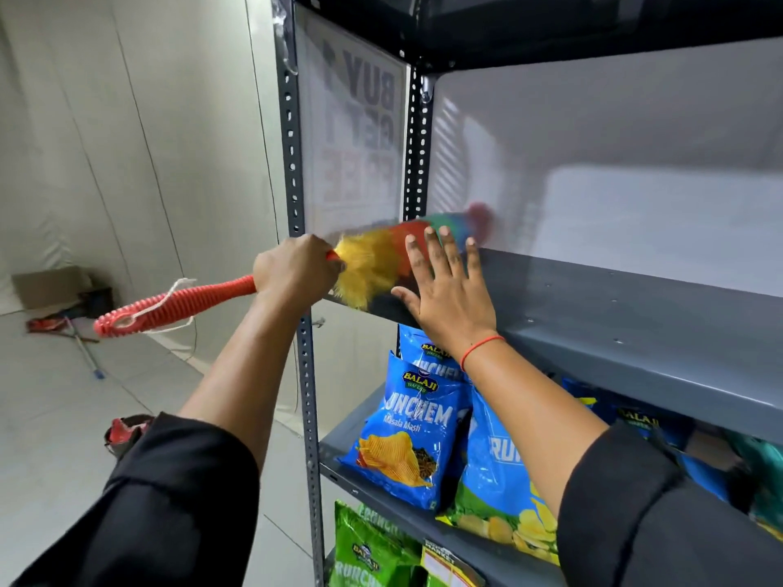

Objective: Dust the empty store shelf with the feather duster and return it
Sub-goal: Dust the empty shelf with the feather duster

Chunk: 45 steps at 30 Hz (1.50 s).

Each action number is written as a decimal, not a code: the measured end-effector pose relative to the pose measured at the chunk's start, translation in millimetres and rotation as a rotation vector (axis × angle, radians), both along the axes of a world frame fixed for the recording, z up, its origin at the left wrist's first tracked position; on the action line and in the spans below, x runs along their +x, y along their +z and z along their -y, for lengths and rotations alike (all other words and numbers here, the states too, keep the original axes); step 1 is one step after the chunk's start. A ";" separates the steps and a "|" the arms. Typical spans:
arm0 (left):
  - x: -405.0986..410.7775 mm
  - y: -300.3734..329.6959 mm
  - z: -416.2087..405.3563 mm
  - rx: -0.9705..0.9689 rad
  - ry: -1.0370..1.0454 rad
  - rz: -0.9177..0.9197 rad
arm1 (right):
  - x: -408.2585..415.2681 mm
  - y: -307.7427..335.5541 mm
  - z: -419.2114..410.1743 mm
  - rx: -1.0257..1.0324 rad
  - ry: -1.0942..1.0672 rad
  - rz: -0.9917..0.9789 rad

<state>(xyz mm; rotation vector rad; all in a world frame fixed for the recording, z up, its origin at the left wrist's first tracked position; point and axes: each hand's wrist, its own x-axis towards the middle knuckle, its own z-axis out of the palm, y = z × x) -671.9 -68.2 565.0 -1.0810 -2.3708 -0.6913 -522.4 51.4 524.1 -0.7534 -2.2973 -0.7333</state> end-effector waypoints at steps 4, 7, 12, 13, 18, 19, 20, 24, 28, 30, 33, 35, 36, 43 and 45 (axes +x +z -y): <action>-8.6 -3.4 9.3 -0.052 -0.034 0.087 | 1.3 1.9 1.0 0.001 0.020 0.004; -18.2 -5.7 18.3 -0.016 0.113 0.047 | -0.1 -0.3 -0.4 0.010 0.003 0.004; -25.1 -4.4 25.5 0.094 0.092 0.126 | 3.8 -0.8 2.1 0.022 0.056 -0.037; -26.3 -5.0 27.5 0.075 0.093 0.158 | 4.8 -0.1 3.4 0.030 0.069 -0.039; -17.9 -12.2 23.6 -0.021 0.143 0.069 | 16.6 -2.2 3.6 0.109 -0.051 0.001; -12.9 -13.5 20.4 0.006 0.103 0.058 | 20.4 -3.7 4.3 0.140 -0.105 0.012; -6.7 -14.1 16.9 0.028 0.031 0.066 | 24.6 -4.5 5.4 0.154 -0.145 0.012; 14.7 -11.0 -0.3 -0.058 -0.290 0.167 | 46.9 -0.8 3.7 0.134 -0.180 -0.028; 21.7 -9.5 -18.0 -0.073 -0.201 0.071 | 82.7 -0.4 1.4 0.113 -0.228 -0.064; 24.2 -11.3 -24.2 -0.026 -0.177 -0.042 | 101.8 -2.5 0.8 0.109 -0.240 -0.086; 30.2 -13.0 -30.4 0.021 -0.384 0.043 | 130.0 -7.5 -0.2 0.117 -0.258 -0.123; 34.4 -12.1 -37.4 -0.041 -0.526 0.104 | 147.9 -11.0 -1.3 0.129 -0.270 -0.114; 36.8 -11.2 -42.7 -0.092 -0.550 0.101 | 156.2 -12.1 -1.9 0.137 -0.273 -0.111; 63.2 -7.8 -71.6 -0.001 -0.527 0.054 | 194.1 -14.7 -4.2 0.195 -0.270 -0.209; 78.6 -4.1 -78.2 -0.017 -0.734 0.152 | 204.1 -14.6 -5.0 0.222 -0.254 -0.223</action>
